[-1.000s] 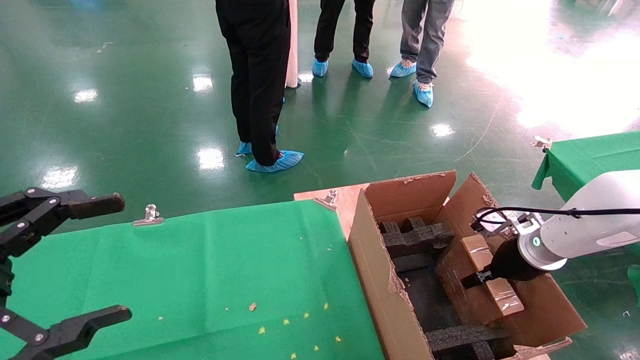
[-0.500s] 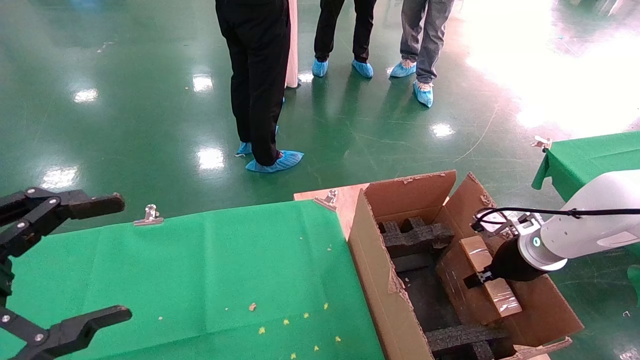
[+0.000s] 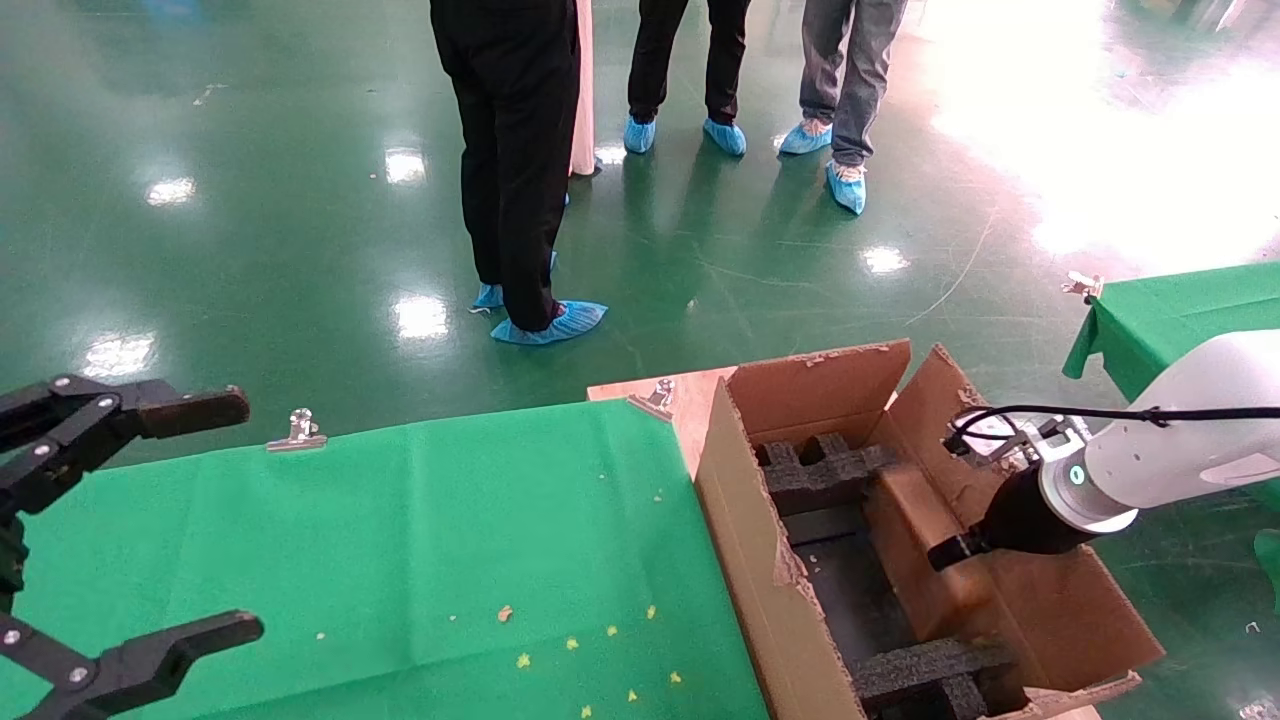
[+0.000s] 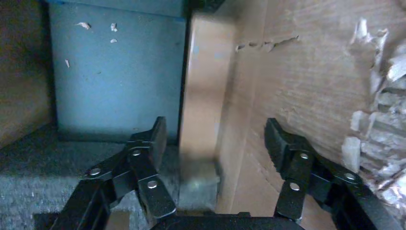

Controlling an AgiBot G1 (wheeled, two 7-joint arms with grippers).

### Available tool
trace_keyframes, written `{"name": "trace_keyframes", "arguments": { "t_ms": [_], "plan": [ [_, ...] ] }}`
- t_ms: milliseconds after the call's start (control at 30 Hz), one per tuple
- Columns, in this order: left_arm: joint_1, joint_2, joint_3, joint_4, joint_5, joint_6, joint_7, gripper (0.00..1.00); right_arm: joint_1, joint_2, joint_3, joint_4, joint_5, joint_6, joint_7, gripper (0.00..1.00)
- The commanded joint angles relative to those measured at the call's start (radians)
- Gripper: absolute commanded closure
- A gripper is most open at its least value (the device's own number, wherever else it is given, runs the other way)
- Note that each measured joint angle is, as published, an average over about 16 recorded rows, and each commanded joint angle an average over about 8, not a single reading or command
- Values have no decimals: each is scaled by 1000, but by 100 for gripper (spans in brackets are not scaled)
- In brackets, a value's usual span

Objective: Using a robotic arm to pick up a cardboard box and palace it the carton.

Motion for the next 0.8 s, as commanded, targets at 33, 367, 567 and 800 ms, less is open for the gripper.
{"name": "trace_keyframes", "arguments": {
  "t_ms": [33,367,567,800],
  "plan": [
    [0,0,0,0,0,0,0,0,3,1,0,1,-1,0,0,0],
    [0,0,0,0,0,0,0,0,149,41,37,115,-34,36,-41,0],
    [0,0,0,0,0,0,0,0,257,96,74,282,-54,63,-96,0],
    [0,0,1,0,0,0,0,0,333,185,130,494,-23,92,-187,0]
  ]
}}
